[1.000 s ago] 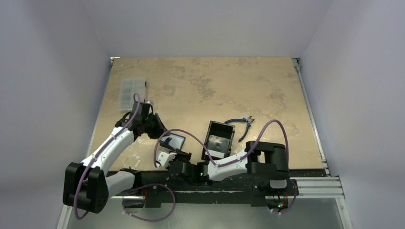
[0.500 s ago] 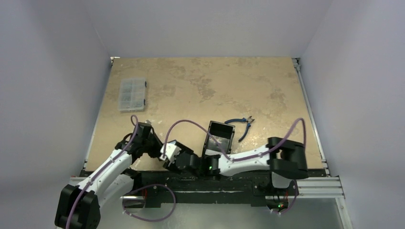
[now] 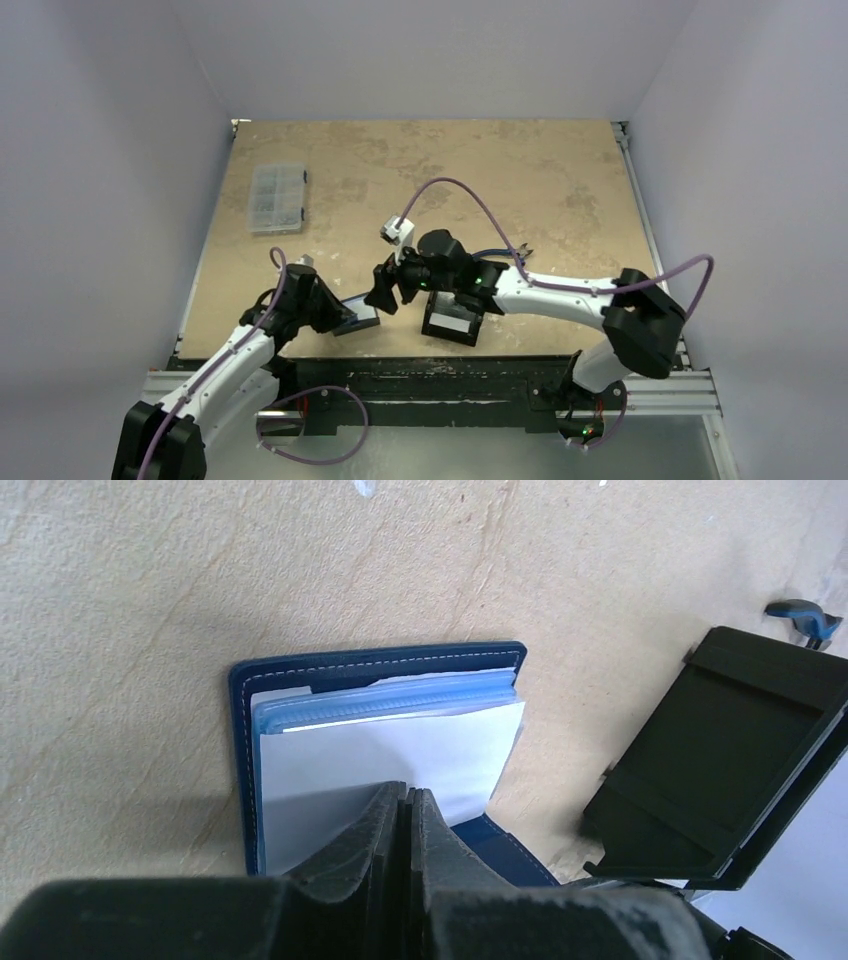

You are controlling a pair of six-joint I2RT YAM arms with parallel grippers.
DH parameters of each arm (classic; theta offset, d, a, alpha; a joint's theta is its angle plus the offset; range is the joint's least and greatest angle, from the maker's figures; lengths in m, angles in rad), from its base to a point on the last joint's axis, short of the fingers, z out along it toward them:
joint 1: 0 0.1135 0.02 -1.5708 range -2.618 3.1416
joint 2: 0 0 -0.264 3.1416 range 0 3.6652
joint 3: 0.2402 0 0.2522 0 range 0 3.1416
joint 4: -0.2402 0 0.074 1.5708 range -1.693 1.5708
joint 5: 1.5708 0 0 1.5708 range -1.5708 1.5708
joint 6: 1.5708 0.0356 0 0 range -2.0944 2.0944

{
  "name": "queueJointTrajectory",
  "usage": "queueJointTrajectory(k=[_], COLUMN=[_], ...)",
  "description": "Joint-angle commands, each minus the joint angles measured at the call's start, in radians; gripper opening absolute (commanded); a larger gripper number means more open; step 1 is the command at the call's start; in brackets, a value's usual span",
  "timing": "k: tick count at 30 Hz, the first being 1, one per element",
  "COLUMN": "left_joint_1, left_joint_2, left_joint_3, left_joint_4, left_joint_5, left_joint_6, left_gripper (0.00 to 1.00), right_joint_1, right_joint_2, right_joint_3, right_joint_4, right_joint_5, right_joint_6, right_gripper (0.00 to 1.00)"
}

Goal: Put the credit cards into the card holder
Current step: Open the card holder at the center of the board.

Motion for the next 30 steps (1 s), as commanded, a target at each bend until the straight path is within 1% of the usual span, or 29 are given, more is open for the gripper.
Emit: queueJointTrajectory(k=[1, 4, 8, 10, 13, 15, 17, 18, 19, 20, 21, 22, 24, 27, 30], left_joint_1=[-0.009, -0.01, -0.011, -0.011, -0.011, -0.011, -0.011, -0.011, -0.009, -0.009, -0.008, -0.007, 0.001, 0.017, 0.024], left_joint_2=[-0.036, -0.013, -0.007, -0.016, -0.031, -0.031, -0.026, -0.021, -0.015, -0.009, -0.001, 0.006, 0.022, 0.044, 0.067], left_joint_3=[-0.016, -0.025, -0.037, -0.035, -0.013, 0.016, 0.047, 0.064, 0.086, 0.105, 0.129, 0.15, 0.198, 0.264, 0.317], left_joint_4=[0.002, 0.019, 0.034, 0.032, 0.015, 0.002, -0.004, -0.013, -0.021, -0.028, -0.037, -0.051, -0.077, -0.123, -0.144], left_joint_5=[-0.03, -0.023, -0.023, -0.027, -0.043, -0.046, -0.041, -0.042, -0.045, -0.048, -0.052, -0.06, -0.074, -0.102, -0.109], left_joint_6=[-0.024, -0.027, -0.036, -0.039, -0.032, -0.031, -0.039, -0.046, -0.048, -0.046, -0.042, -0.038, -0.016, 0.022, 0.049], left_gripper=[0.0, 0.0, 0.0, 0.0, 0.0, 0.06, 0.2, 0.26, 0.32, 0.36, 0.39, 0.42, 0.44, 0.46, 0.48], right_joint_1=[-0.016, -0.016, -0.015, -0.005, 0.023, 0.043, 0.083, 0.104, 0.134, 0.169, 0.201, 0.231, 0.261, 0.271, 0.27], right_joint_2=[0.13, 0.217, 0.311, 0.341, 0.362, 0.362, 0.355, 0.35, 0.342, 0.333, 0.322, 0.314, 0.296, 0.24, 0.203], right_joint_3=[0.107, 0.158, 0.205, 0.201, 0.177, 0.147, 0.121, 0.104, 0.095, 0.076, 0.057, 0.038, 0.028, 0.025, 0.032], right_joint_4=[-0.028, -0.058, -0.052, -0.036, -0.025, -0.002, 0.006, 0.006, 0.01, 0.02, 0.035, 0.048, 0.054, 0.031, 0.019], right_joint_5=[-0.356, -0.365, -0.414, -0.44, -0.436, -0.408, -0.32, -0.221, -0.164, -0.052, 0.061, 0.209, 0.375, 0.529, 0.618], right_joint_6=[0.003, -0.047, -0.049, -0.043, -0.046, -0.044, -0.061, -0.085, -0.101, -0.123, -0.144, -0.155, -0.16, -0.142, -0.163], right_gripper=[0.73, 0.68, 0.55, 0.46, 0.33, 0.24, 0.17, 0.11, 0.08, 0.0, 0.0, 0.0, 0.0, 0.0, 0.0])
